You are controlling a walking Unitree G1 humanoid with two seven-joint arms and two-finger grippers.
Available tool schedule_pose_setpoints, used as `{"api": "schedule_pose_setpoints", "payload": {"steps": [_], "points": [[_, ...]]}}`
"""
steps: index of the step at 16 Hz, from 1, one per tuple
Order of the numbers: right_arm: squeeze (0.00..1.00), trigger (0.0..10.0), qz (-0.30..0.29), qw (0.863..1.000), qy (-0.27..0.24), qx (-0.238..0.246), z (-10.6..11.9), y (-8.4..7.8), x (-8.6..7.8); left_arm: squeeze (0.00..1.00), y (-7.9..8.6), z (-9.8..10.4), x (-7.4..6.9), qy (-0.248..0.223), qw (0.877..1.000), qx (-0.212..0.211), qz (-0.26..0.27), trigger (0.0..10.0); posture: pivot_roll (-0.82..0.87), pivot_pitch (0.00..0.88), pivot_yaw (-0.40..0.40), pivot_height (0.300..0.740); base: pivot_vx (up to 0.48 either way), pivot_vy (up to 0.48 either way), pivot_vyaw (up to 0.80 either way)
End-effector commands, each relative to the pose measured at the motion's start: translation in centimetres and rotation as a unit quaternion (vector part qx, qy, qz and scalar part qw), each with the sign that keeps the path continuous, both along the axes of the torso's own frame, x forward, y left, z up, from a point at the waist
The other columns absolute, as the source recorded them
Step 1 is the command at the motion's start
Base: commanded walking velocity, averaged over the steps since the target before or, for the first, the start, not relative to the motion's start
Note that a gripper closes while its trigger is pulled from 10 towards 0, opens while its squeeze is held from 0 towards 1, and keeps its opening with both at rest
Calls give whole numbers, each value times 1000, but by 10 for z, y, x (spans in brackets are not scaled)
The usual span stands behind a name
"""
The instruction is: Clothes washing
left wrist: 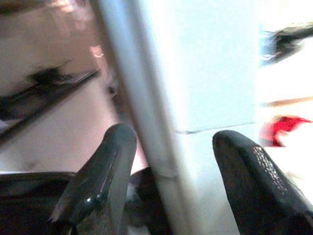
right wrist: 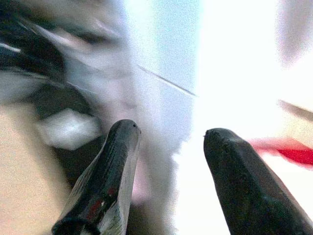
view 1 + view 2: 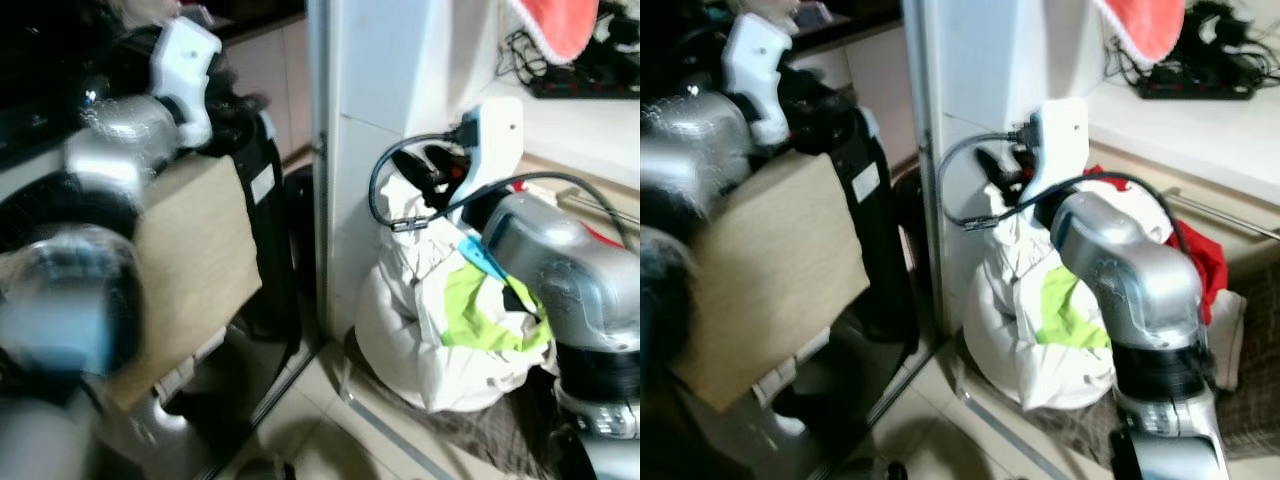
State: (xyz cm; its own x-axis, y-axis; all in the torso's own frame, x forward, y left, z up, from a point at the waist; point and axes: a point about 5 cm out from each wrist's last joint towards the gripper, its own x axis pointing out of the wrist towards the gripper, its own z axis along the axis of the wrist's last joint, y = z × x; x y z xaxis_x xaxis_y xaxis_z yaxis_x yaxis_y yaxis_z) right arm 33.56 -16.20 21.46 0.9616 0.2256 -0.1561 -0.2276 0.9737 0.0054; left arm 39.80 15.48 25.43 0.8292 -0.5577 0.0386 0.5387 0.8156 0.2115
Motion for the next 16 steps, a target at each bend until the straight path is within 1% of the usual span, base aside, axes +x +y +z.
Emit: {"api": "schedule_pose_setpoints", "payload": {"steps": [1,2,3,4,5,6,7,8,9,11,12,13,14,15,16], "points": [[1000,10000,-44,999,5,-20,-12,-13,9,0,-3,-10,-6,6,1000,-12,12,10000,-33,10,75,740,0,0,0],[1000,10000,-73,995,36,-59,-33,-34,23,0,-15,-36,-20,20,1000,-2,15,10000,-33,22,68,740,0,0,0],[1000,10000,-75,990,71,-93,-50,-47,30,0,-22,-55,-33,30,999,14,8,10000,-29,35,62,740,0,0,0],[1000,10000,-87,985,101,-111,-64,-59,32,0,-26,-70,-48,40,999,23,-13,10000,-25,37,58,740,0,0,0],[1000,10000,-87,982,112,-121,-69,-64,32,0,-28,-75,-55,48,999,16,-18,10000,-20,35,57,740,0,0,0],[1000,10000,-96,980,122,-122,-75,-72,34,0,-32,-77,-69,60,998,-5,-35,10000,-16,37,55,740,0,0,0],[1000,10000,-103,979,125,-122,-79,-78,36,0,-37,-79,-82,57,996,-7,-63,10000,-16,37,55,740,0,0,0],[1000,10000,-109,979,125,-122,-81,-83,36,0,-41,-81,-91,56,995,1,-84,10000,-1,37,49,740,0,0,0],[1000,10000,-109,978,127,-123,-82,-85,37,0,-43,-82,-96,58,994,7,-94,10000,2,37,48,740,0,0,0],[1000,10000,-111,979,133,-105,-85,-91,38,0,-52,-82,-112,64,990,23,-123,10000,22,53,44,740,0,0,0],[1000,10000,-88,978,155,-110,-91,-88,36,0,-52,-86,-119,73,987,47,-136,10000,29,60,47,740,0,0,0],[1000,10000,-55,977,178,-101,-97,-83,34,0,-52,-89,-124,79,983,72,-153,10000,29,60,47,740,0,0,0],[1000,10000,-37,975,187,-112,-100,-80,33,0,-52,-90,-129,85,978,86,-168,10000,33,68,51,740,0,0,0],[678,10000,-16,967,205,-147,-106,-79,31,0,-53,-90,-135,94,971,96,-199,10000,32,71,51,740,0,0,0],[0,10000,-2,965,222,-142,-109,-77,29,0,-54,-91,-140,106,964,101,-220,10000,30,67,52,740,0,0,0]]}}
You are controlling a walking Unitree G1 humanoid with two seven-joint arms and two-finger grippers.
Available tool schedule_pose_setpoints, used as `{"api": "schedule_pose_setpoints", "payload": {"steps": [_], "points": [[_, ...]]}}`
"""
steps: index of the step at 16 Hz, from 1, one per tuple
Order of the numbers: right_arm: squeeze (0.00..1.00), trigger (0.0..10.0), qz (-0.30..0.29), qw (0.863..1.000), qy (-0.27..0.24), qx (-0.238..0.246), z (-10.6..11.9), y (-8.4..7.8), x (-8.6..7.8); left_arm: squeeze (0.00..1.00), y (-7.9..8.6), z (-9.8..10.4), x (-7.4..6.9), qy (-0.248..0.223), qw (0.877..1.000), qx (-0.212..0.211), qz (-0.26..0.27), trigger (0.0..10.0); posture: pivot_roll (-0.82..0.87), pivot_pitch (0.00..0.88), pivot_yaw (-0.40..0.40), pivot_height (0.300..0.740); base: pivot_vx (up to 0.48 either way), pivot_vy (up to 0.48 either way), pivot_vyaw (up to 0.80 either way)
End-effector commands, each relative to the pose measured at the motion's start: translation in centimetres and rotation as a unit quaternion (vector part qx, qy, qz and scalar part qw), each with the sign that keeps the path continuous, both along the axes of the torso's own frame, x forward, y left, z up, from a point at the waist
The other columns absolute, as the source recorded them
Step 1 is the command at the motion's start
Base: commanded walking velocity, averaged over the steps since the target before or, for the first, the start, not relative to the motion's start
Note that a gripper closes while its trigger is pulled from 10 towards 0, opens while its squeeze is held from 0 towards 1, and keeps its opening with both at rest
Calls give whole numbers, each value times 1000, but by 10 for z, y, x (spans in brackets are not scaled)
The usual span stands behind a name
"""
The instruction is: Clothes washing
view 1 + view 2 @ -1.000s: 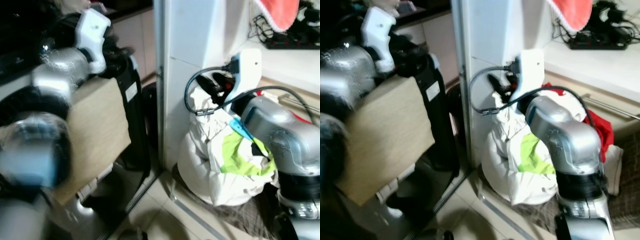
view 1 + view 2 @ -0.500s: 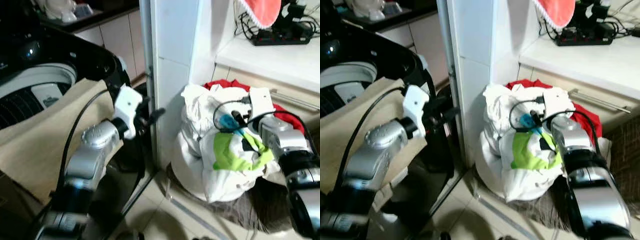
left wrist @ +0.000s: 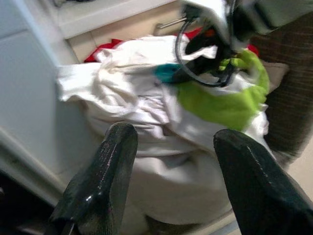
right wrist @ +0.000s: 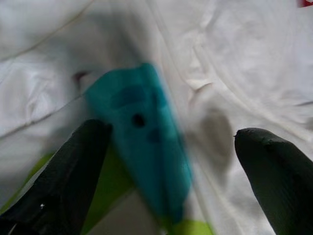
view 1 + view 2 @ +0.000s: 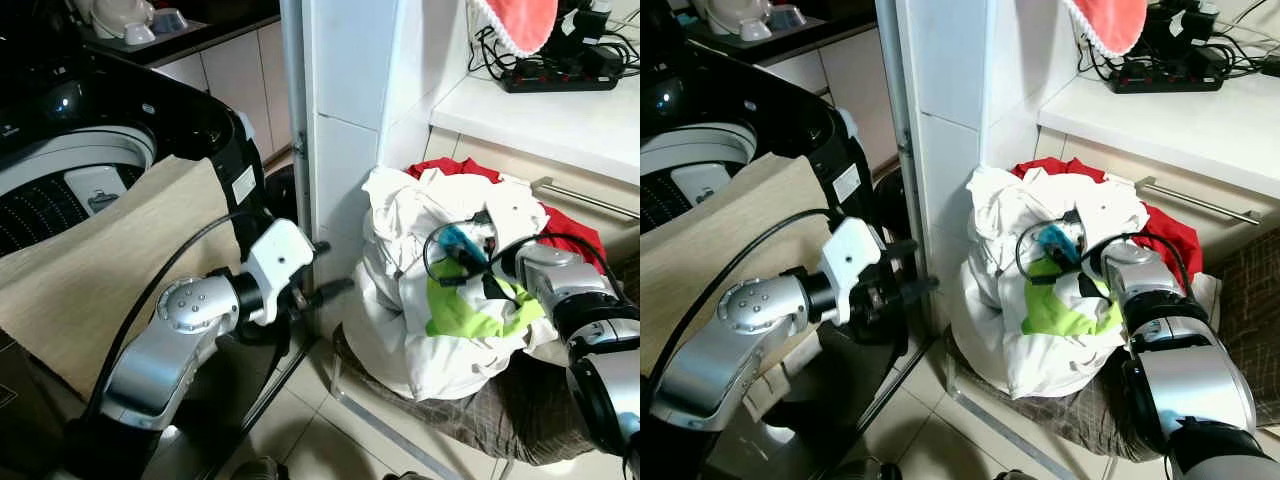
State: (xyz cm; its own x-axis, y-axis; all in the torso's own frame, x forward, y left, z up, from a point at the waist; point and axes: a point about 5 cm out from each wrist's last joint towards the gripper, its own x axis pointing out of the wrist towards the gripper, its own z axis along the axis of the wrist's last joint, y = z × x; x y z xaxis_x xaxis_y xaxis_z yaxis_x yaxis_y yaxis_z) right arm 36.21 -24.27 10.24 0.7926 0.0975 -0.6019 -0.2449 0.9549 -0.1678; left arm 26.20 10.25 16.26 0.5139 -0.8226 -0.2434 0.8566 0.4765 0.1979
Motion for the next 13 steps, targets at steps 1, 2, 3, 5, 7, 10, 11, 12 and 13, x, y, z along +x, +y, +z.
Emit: {"api": "schedule_pose_setpoints", "payload": {"steps": [1,2,3,5,7,10,11,12,13], "points": [[0,10000,23,999,23,-5,-1,5,0,0,-2,0,-7,16,999,3,-29,10000,28,61,52,740,0,0,0],[0,10000,29,999,32,-31,-3,3,-1,0,-4,1,-7,19,999,2,-33,10000,28,61,52,740,0,0,0],[0,9490,22,999,33,-31,-4,3,-2,0,-5,1,-7,18,999,3,-32,10000,19,56,55,740,0,0,0],[0,0,20,999,40,-21,-7,4,-3,0,-8,3,-6,19,999,-3,-34,10000,15,45,56,740,0,0,0],[0,0,25,999,46,-10,-9,6,-4,0,-8,5,-5,20,999,-3,-34,10000,15,45,54,740,0,0,0],[0,0,23,998,50,-7,-10,5,-5,0,-6,5,-3,19,999,3,-33,10000,12,48,51,740,0,0,0],[0,0,21,999,50,-6,-10,4,-5,0,-6,5,-3,20,999,3,-35,10000,10,47,53,740,0,0,0],[0,0,21,999,49,-7,-10,4,-5,0,-6,6,-3,20,999,3,-36,10000,10,47,53,740,0,0,0],[0,0,20,999,49,-7,-9,3,-5,0,-7,6,-2,20,999,3,-38,10000,10,48,54,740,0,0,0]]}}
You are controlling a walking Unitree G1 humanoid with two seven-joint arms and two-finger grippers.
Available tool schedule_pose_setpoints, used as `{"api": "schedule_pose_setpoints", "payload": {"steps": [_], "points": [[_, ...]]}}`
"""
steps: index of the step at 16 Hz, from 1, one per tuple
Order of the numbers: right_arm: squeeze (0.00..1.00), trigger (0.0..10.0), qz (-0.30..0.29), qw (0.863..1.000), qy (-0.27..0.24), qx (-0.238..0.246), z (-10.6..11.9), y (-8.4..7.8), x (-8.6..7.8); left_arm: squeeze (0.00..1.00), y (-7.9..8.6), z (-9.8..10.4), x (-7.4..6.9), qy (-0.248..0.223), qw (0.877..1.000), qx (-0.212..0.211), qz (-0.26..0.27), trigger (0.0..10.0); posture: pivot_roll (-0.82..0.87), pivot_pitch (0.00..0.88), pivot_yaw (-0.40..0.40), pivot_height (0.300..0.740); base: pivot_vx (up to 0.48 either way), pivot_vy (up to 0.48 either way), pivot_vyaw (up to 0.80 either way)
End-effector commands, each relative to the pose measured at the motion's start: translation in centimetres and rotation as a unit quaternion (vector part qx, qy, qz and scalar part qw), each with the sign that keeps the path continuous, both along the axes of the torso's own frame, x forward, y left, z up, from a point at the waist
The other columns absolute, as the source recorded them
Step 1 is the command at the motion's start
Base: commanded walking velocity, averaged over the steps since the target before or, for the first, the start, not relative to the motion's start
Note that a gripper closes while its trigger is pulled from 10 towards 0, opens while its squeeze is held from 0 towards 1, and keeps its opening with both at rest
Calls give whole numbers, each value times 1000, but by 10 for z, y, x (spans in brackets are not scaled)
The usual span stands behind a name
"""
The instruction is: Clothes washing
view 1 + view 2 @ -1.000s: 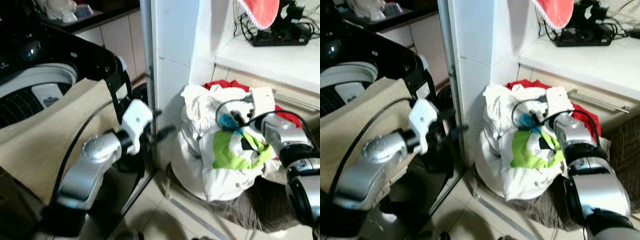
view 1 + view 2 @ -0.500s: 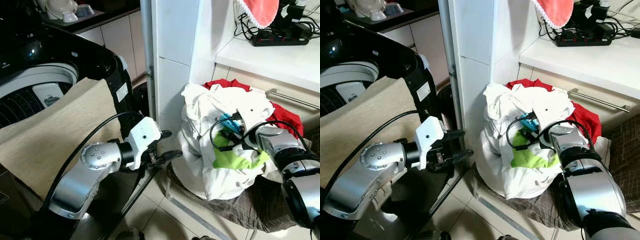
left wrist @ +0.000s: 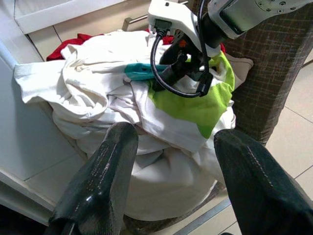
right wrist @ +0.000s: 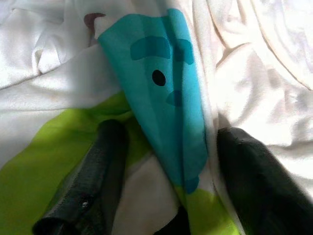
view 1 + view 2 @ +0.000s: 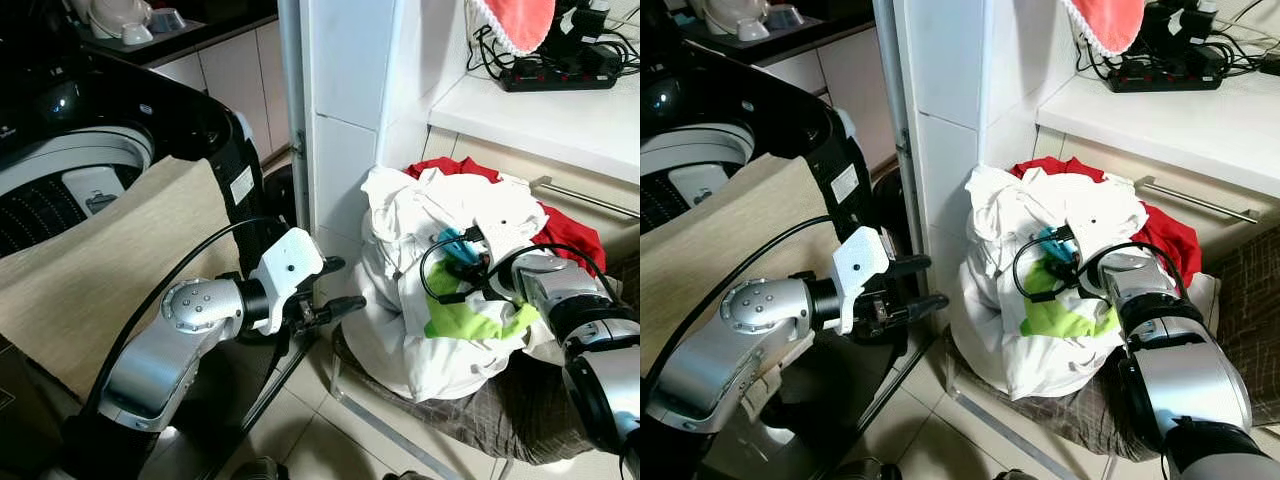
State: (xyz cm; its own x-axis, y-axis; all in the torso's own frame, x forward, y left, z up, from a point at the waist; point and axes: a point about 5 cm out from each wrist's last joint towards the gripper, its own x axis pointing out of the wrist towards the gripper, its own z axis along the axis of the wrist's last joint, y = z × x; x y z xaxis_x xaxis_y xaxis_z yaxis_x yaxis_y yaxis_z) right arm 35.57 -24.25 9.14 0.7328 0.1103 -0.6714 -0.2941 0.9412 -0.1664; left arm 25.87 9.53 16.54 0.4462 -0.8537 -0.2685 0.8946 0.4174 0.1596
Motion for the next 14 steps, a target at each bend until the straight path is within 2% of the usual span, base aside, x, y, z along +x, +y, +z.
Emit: {"api": "schedule_pose_setpoints", "payload": {"steps": [1,12,14], "points": [[0,0,1,1000,3,2,3,2,2,0,0,5,2,-4,1000,0,-4,10000,10,43,54,740,0,0,0],[0,0,11,1000,-25,8,20,-7,8,0,2,10,11,-28,1000,1,14,10000,3,28,47,740,0,0,0],[0,0,25,997,-53,53,37,-4,15,0,4,13,15,-46,998,-3,32,10000,8,30,41,740,0,0,0]]}}
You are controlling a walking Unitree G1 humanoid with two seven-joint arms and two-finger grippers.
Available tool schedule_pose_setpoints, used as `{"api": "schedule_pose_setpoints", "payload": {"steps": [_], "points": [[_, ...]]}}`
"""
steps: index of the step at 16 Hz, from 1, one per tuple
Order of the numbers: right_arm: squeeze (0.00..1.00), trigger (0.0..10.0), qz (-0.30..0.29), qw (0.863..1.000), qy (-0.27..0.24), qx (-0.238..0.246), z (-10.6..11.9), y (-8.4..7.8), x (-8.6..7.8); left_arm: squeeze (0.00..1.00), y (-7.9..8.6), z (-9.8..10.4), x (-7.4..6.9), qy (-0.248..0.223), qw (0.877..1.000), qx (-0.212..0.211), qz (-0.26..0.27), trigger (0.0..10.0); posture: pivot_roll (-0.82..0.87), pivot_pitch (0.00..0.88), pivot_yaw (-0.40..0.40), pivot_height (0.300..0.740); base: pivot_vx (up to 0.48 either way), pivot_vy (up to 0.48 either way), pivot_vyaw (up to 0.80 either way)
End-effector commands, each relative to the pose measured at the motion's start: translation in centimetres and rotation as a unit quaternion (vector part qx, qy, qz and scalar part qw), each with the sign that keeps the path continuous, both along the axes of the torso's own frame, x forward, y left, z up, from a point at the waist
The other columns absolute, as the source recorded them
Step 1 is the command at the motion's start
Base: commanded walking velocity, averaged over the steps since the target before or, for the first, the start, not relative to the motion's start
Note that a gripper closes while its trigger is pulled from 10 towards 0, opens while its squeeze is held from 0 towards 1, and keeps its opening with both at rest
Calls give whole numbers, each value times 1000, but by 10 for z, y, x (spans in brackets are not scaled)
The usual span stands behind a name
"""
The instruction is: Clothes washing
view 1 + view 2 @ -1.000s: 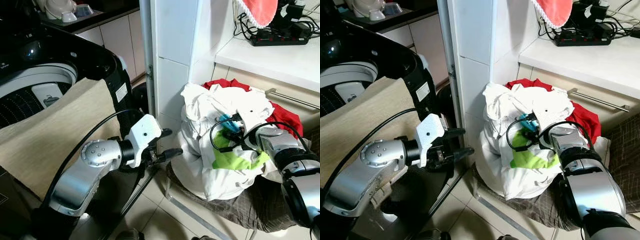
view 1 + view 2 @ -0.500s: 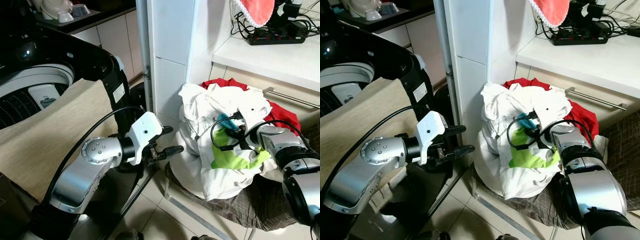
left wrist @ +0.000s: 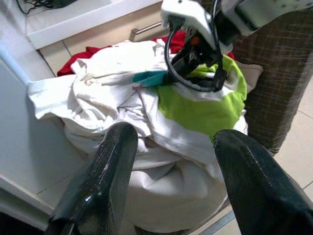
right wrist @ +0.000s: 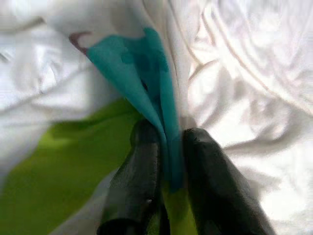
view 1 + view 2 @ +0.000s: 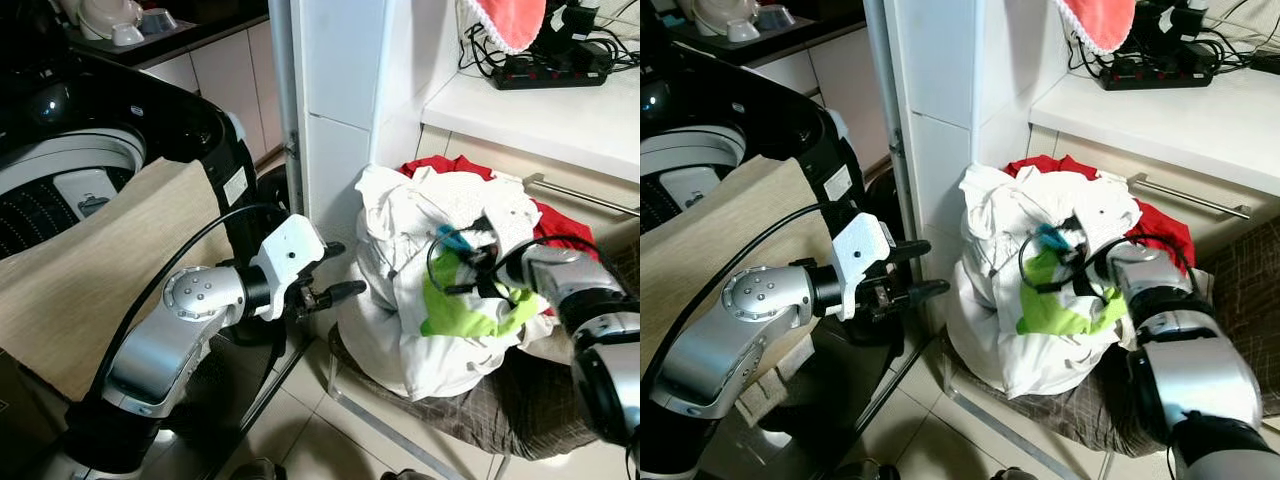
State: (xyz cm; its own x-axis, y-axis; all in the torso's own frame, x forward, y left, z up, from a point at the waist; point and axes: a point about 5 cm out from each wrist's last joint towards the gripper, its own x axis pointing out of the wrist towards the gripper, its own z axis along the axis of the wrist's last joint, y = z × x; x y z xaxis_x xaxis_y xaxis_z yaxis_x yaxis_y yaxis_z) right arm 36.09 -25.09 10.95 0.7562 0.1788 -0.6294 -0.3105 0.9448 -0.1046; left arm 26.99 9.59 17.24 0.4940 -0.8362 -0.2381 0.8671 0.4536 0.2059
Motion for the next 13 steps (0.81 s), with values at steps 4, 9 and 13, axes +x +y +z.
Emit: {"api": "schedule_pose_setpoints", "payload": {"steps": [4,9,13], "points": [[0,0,28,993,-107,51,64,-2,22,0,2,15,15,-36,998,-29,51,10000,0,25,43,740,0,0,0],[0,0,54,967,-221,114,138,-10,26,0,-3,30,23,-80,993,-55,68,10000,-21,0,56,740,0,0,0],[0,0,149,914,-289,244,205,15,10,1000,-27,70,32,-100,973,-195,74,10000,-35,0,49,740,0,0,0]]}}
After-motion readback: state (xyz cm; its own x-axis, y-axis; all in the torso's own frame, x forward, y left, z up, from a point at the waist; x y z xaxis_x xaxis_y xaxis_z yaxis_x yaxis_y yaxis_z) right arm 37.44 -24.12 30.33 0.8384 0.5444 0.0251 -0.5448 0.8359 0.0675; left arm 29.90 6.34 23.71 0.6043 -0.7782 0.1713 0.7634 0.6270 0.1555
